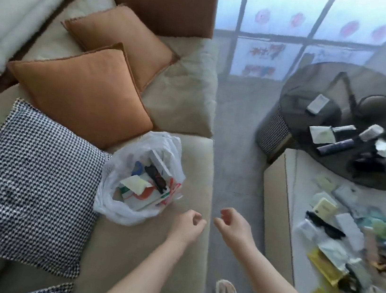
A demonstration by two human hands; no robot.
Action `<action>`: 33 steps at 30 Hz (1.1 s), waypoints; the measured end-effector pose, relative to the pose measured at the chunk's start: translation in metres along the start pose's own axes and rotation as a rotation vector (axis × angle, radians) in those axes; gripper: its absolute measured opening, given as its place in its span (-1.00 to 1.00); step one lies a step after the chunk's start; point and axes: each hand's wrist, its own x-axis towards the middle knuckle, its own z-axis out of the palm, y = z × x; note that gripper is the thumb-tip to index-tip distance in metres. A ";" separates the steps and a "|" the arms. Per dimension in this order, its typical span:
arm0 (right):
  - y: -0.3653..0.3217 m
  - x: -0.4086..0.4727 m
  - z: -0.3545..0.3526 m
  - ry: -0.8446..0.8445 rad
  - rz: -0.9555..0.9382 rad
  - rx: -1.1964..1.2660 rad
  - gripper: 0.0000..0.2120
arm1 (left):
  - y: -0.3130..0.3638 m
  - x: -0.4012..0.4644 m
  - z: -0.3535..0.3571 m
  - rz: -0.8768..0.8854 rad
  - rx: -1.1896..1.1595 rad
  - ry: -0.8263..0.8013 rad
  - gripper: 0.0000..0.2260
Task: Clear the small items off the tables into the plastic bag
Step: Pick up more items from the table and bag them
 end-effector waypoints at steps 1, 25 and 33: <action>0.013 -0.008 -0.008 0.021 0.007 -0.002 -0.66 | 0.007 -0.005 0.012 0.021 0.052 -0.014 -0.70; 0.432 -0.315 -0.123 0.433 0.577 0.394 -0.74 | 0.062 -0.228 0.411 0.426 0.822 -0.479 -0.72; 0.557 -0.406 -0.120 0.471 0.762 0.445 -0.68 | 0.044 -0.300 0.532 0.502 0.913 -0.584 -0.70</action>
